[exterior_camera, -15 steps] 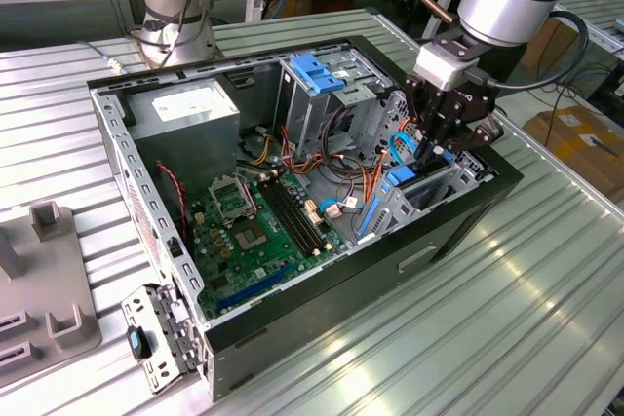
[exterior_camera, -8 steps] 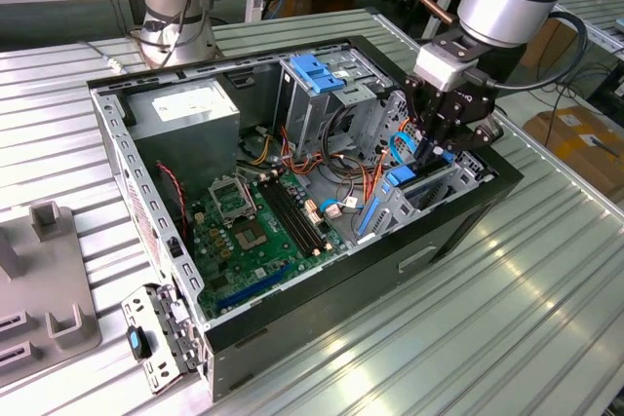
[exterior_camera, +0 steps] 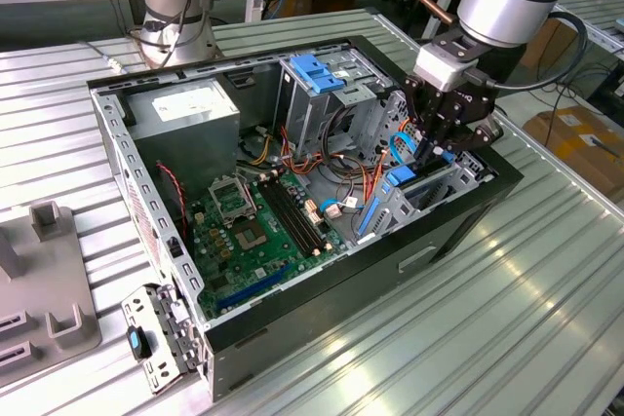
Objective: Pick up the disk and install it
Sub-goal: 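Insert the first disk wire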
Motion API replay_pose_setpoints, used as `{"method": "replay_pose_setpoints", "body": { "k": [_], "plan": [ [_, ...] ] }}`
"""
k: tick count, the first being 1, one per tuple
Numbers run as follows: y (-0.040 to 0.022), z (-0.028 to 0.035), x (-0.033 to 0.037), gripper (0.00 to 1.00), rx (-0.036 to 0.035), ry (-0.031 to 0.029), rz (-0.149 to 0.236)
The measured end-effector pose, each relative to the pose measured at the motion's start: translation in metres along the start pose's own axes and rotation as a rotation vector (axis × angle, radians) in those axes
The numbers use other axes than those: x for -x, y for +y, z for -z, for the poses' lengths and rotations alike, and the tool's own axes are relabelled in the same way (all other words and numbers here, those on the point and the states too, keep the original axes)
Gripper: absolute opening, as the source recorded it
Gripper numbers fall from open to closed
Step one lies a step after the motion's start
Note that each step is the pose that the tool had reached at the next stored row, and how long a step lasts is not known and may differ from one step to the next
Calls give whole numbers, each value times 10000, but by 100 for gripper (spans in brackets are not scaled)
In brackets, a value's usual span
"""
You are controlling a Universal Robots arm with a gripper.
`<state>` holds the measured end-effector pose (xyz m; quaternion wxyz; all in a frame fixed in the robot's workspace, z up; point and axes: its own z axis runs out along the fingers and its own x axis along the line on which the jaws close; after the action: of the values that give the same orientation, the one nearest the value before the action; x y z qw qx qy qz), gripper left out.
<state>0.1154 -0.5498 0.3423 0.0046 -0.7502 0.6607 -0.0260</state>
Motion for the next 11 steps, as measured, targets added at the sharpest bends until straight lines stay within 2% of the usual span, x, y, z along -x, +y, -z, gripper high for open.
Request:
{"method": "replay_pose_setpoints", "body": {
  "k": [3,4,5,7,11],
  "plan": [
    [0,-3,0,17,0,-5,0],
    [0,-3,0,29,0,-4,0],
    [0,-1,0,29,0,0,0],
    [0,-1,0,42,0,0,0],
    [0,8,0,42,0,2,0]
  ]
}}
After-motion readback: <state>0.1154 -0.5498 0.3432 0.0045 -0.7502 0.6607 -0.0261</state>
